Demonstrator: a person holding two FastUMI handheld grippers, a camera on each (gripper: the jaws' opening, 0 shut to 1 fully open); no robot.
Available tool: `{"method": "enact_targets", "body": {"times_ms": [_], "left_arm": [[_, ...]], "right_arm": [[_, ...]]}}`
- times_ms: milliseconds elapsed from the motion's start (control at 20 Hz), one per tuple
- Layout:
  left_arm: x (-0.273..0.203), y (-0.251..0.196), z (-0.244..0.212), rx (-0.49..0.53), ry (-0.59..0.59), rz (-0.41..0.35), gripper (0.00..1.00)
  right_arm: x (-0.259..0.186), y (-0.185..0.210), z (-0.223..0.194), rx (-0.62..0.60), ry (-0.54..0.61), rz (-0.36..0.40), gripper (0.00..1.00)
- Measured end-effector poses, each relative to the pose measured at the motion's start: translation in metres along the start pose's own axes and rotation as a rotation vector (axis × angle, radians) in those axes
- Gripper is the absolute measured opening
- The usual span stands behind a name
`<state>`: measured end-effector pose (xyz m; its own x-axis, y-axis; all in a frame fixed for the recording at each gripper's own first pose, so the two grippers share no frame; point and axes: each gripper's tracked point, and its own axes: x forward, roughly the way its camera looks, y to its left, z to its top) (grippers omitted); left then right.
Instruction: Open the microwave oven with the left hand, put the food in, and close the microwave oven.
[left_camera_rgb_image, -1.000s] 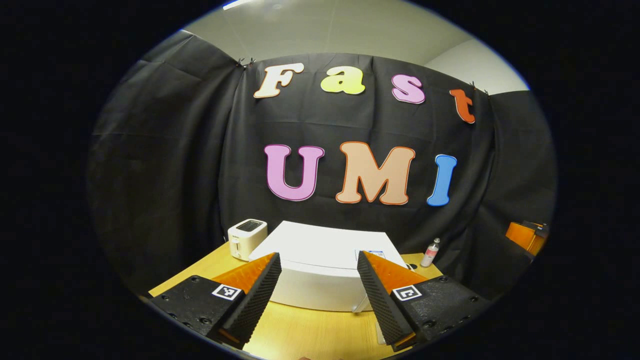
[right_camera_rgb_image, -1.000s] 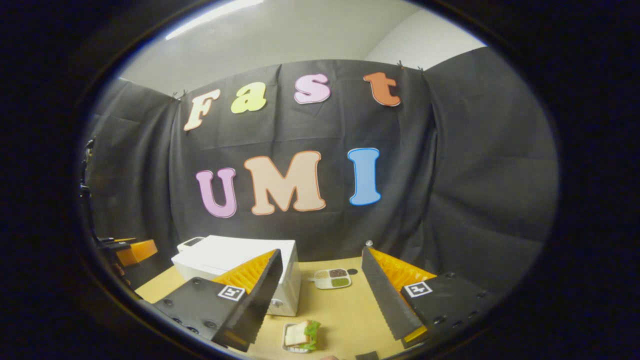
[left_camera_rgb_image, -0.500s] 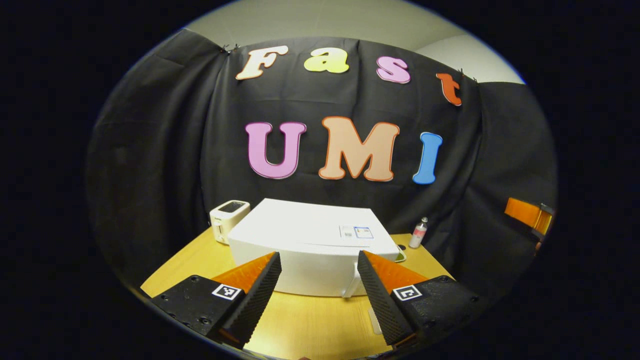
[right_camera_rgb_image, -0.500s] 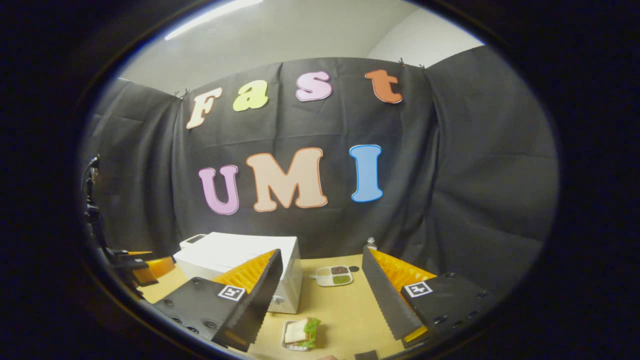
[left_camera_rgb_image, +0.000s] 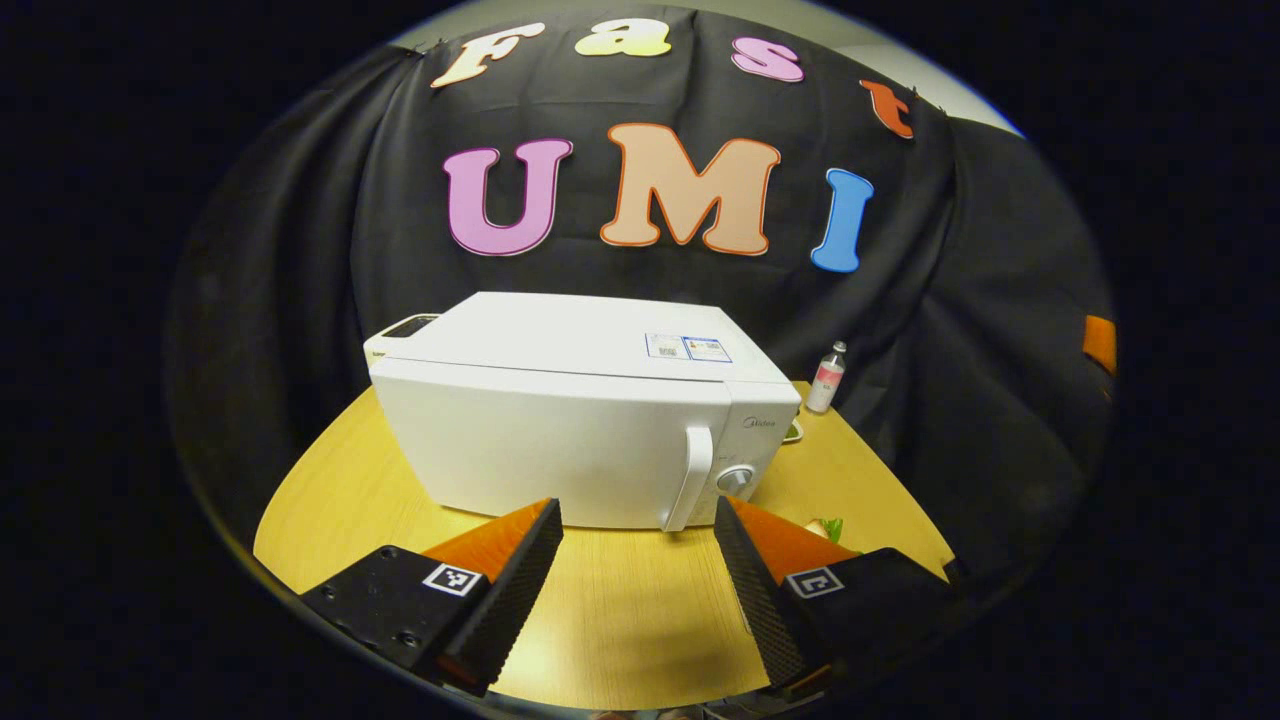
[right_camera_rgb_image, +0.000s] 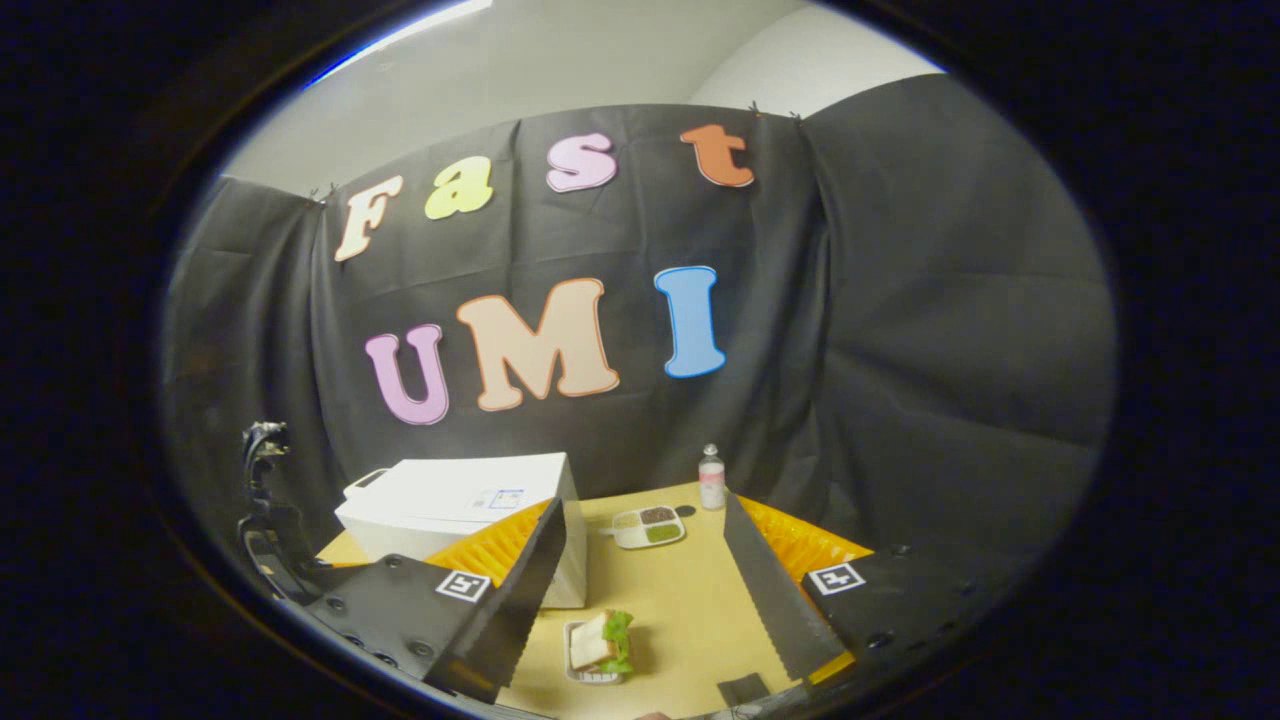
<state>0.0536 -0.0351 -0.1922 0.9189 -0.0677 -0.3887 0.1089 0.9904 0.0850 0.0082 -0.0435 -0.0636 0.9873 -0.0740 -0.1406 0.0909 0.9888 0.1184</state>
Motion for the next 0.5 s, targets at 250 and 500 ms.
{"method": "enact_targets", "body": {"times_ms": [250, 500], "left_arm": [[0.038, -0.014, -0.014, 0.044, 0.062, -0.041, 0.95], [0.075, -0.028, -0.033, 0.041, 0.135, -0.077, 0.94]], "right_arm": [[-0.005, -0.008, -0.017, 0.023, 0.041, -0.030, 0.92], [-0.007, -0.024, -0.013, 0.030, 0.031, -0.090, 0.92]]}}
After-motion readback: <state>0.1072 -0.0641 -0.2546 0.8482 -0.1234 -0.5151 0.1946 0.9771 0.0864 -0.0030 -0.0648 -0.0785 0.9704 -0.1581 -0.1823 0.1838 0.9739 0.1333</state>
